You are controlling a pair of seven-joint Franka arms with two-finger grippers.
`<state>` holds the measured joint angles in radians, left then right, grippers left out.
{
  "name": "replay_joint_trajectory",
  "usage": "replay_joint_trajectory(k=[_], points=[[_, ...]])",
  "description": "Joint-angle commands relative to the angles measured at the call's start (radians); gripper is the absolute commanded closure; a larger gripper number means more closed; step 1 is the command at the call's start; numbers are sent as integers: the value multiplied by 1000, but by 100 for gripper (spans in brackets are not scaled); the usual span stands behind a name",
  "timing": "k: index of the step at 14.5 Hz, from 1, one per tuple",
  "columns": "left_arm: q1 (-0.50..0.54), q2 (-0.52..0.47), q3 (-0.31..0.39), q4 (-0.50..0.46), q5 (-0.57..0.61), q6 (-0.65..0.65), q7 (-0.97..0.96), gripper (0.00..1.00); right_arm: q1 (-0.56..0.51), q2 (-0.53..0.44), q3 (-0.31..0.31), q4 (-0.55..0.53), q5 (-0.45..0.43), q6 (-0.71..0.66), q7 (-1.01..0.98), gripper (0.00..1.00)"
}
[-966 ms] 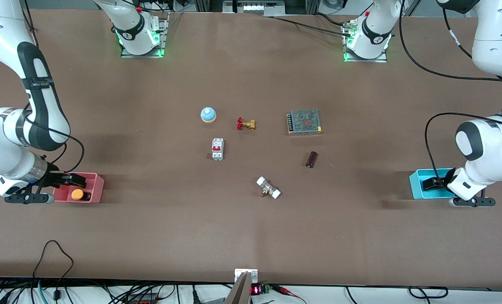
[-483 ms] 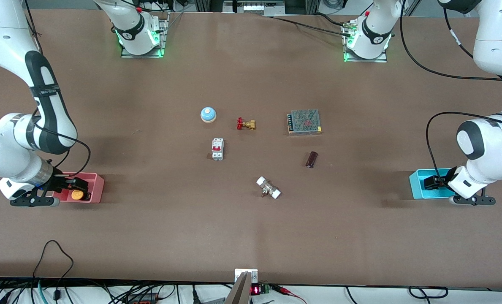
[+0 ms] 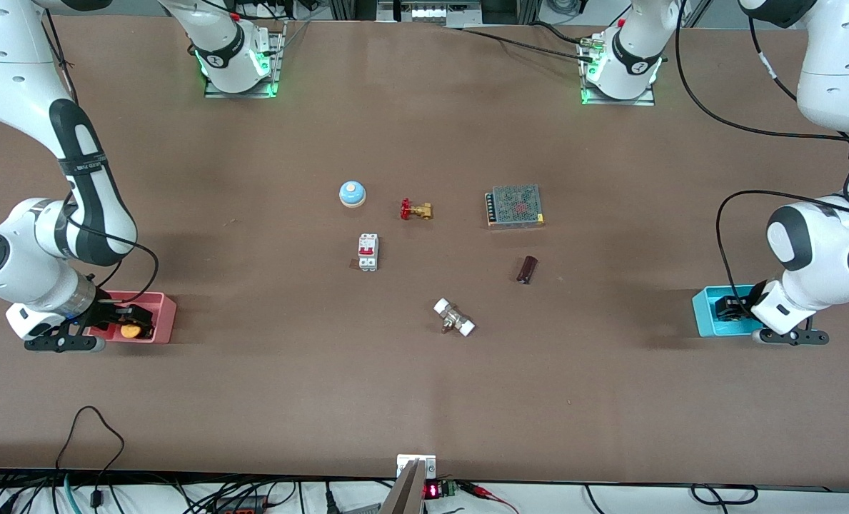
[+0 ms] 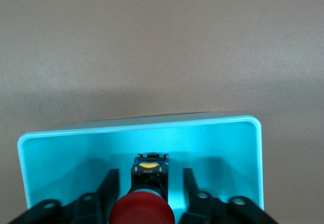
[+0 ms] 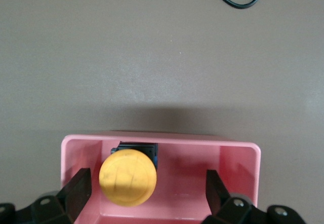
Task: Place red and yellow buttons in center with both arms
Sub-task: 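Lift the red button with the left gripper while the right gripper lifts yellow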
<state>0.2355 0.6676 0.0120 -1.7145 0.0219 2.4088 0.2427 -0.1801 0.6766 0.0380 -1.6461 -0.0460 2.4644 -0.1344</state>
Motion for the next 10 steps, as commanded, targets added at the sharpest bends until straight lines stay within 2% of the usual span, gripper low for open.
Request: replay_joint_trajectory(k=[1, 5, 7, 10], points=[[5, -5, -3, 4, 4, 9, 13, 77, -12, 4, 10, 5, -11, 10, -16, 2], [8, -34, -1, 27, 9, -20, 13, 79, -12, 4, 11, 2, -11, 7, -16, 26], [8, -65, -3, 64, 15, -110, 13, 79, -12, 4, 11, 2, -11, 5, -16, 32], [-8, -92, -16, 163, 16, -288, 13, 79, -12, 4, 11, 0, -12, 4, -16, 48]])
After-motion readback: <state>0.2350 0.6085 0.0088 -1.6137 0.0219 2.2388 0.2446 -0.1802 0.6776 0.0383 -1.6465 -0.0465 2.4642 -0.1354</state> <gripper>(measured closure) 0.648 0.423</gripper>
